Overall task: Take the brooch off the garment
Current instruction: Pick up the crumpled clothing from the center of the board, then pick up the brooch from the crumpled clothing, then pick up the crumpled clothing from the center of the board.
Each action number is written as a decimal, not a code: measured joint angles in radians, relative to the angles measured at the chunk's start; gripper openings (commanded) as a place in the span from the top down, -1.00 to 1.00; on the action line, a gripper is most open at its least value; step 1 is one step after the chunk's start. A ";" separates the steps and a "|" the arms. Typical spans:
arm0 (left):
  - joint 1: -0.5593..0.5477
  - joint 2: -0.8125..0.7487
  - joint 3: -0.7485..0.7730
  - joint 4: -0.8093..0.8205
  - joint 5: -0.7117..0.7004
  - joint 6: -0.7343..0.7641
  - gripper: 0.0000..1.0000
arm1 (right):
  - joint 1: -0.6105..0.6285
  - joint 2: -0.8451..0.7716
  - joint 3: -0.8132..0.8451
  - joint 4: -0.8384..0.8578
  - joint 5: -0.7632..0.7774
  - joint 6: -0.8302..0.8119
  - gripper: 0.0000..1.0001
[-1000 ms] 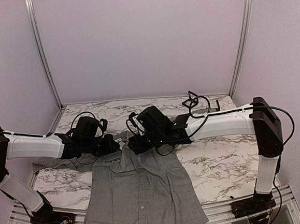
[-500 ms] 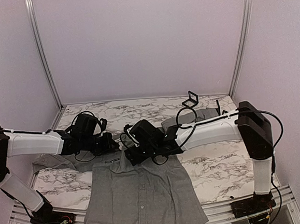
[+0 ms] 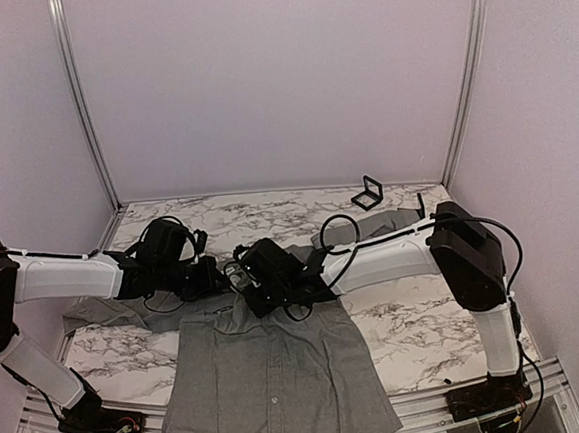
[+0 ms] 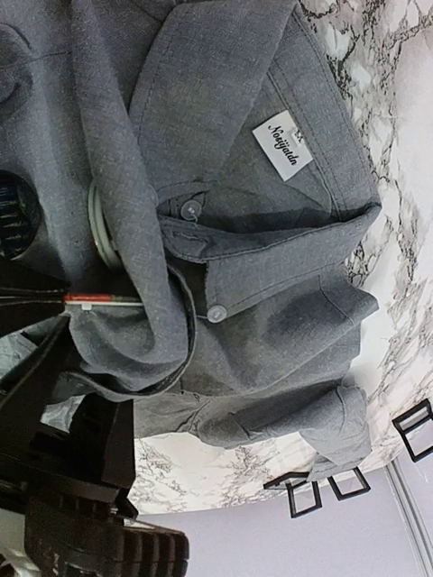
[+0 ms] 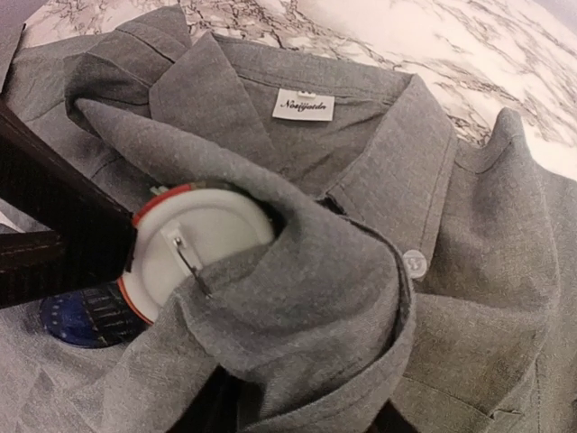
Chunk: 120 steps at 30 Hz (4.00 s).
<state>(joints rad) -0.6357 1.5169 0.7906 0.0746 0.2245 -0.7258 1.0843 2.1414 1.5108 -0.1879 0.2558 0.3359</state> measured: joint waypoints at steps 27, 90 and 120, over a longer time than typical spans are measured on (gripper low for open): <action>-0.079 -0.041 -0.130 0.121 -0.166 -0.085 0.45 | -0.045 0.002 0.000 0.008 -0.172 0.035 1.00; -0.066 0.065 0.129 -0.210 0.141 0.196 1.00 | -0.053 -0.108 -0.148 0.173 -0.051 -0.178 1.00; 0.020 0.175 0.120 -0.056 0.462 0.101 1.00 | -0.081 -0.415 -0.357 0.232 -0.251 -0.204 -0.43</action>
<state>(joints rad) -0.6155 1.6920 0.9104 0.0189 0.6868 -0.6247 1.0035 1.7260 1.1534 0.0441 0.0048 0.1314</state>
